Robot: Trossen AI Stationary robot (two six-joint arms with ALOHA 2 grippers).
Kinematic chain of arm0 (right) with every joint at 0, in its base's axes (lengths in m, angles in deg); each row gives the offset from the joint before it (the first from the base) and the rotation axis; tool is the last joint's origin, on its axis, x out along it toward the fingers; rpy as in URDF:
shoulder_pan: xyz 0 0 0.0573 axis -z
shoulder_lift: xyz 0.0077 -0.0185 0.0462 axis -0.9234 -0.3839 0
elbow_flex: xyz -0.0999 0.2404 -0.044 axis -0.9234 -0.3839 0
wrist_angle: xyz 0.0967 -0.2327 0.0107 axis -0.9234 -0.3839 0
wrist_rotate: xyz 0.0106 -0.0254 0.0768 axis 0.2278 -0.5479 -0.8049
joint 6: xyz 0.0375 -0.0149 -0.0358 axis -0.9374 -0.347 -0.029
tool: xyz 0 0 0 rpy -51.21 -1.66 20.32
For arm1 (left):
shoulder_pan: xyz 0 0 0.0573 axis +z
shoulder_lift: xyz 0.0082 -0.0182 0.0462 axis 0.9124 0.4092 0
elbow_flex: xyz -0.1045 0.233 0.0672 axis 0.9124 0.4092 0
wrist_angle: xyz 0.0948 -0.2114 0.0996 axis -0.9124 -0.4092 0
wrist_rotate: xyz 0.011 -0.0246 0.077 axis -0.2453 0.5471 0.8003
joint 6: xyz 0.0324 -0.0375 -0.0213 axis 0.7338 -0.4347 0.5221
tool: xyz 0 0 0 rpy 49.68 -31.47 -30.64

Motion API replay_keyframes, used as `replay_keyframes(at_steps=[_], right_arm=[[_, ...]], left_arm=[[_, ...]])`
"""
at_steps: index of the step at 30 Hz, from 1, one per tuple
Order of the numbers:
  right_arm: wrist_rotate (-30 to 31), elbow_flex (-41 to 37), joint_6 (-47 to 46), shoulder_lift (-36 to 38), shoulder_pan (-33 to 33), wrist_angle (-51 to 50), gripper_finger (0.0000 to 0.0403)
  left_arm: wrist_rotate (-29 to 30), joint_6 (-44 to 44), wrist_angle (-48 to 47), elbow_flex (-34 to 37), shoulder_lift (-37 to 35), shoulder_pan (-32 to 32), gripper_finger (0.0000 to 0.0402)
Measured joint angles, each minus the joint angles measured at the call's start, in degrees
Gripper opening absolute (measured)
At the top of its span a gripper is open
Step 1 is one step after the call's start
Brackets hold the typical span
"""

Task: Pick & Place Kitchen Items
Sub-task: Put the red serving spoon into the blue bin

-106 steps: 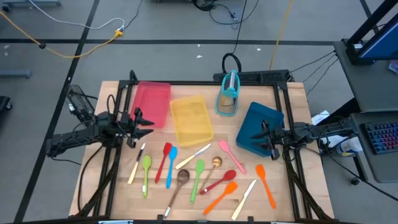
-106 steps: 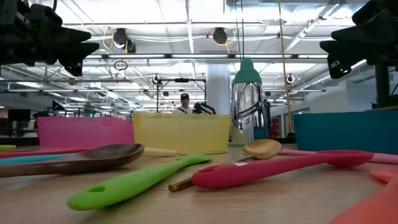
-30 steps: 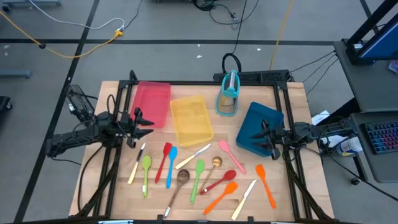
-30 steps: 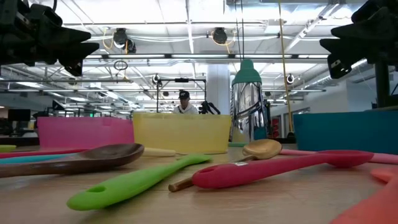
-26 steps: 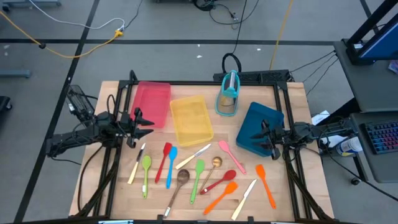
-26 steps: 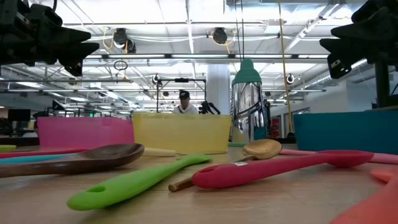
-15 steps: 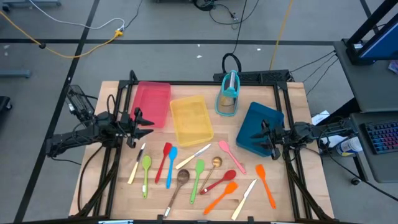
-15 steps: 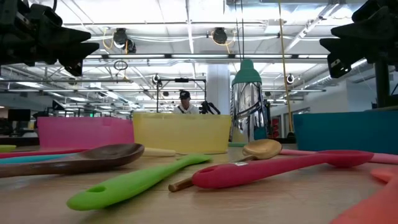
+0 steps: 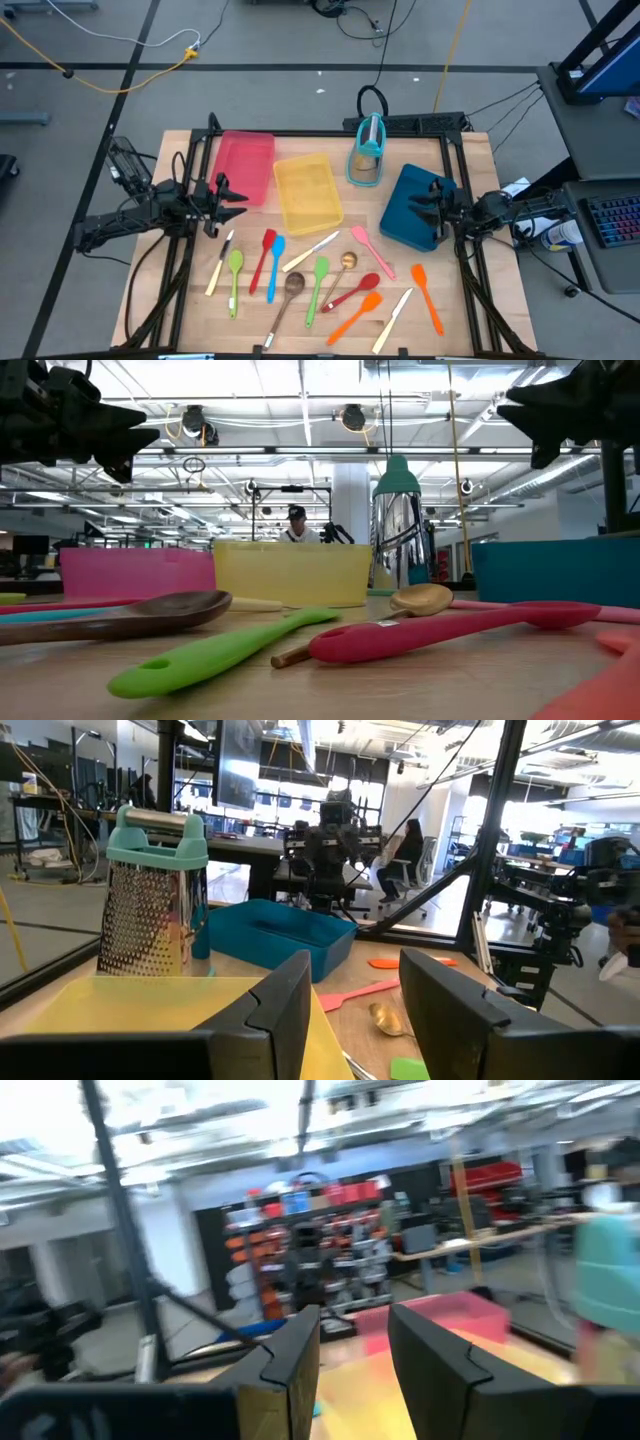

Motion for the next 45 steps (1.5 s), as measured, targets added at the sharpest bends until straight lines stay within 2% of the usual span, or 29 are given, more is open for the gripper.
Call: replay_keyframes(at_steps=[7, 10, 12, 16, 19, 23, 28, 33, 38, 42, 45], right_arm=[[10.0, 0.0, 4.6, 0.0, 0.0, 1.6, 0.0114], [10.3, 0.0, 5.5, 0.0, 0.0, 2.1, 0.0114], [8.3, 0.0, 4.8, -0.2, 0.0, 2.7, 0.0114], [-1.6, -0.4, 1.0, -2.7, 0.0, 3.9, 0.0114], [-7.8, -1.6, -2.6, -7.4, 0.0, 10.8, 0.0114], [-10.9, -1.6, -3.2, -16.0, -0.1, 17.3, 0.0114], [-11.7, -1.2, -1.1, -29.3, -1.2, 28.5, 0.0115], [-15.1, 2.9, 0.8, -43.0, -4.2, 33.8, 0.0134], [-15.5, 11.3, 3.4, -56.9, -7.6, 35.4, 0.0171], [-15.5, 17.5, 3.4, -67.9, -9.4, 34.7, 0.0196], [-15.6, 21.0, 3.2, -74.7, -10.4, 35.0, 0.0203]], left_arm=[[0.2, 0.6, 0.0, 0.0, 0.0, 0.0, 0.0157], [0.3, -1.9, -0.4, 0.0, 0.0, 0.0, 0.0157], [0.5, -3.9, -1.9, 0.0, 0.0, 0.0, 0.0157], [1.1, -5.5, -4.3, 0.0, 0.1, 0.0, 0.0157], [2.8, -3.8, -4.5, 0.0, 0.4, 0.0, 0.0157], [3.0, -3.8, -4.3, 0.0, 1.1, 0.0, 0.0157], [1.4, -5.2, -1.3, 0.1, 1.8, -1.2, 0.0157], [1.4, -1.9, 14.2, 0.1, 4.9, -4.0, 0.0157], [2.6, 0.1, 25.1, -0.1, 12.3, -7.9, 0.0157], [5.9, 0.6, 25.4, -3.5, 20.9, -11.0, 0.0157], [6.2, 1.5, 25.3, -7.9, 28.7, -13.5, 0.0157]])
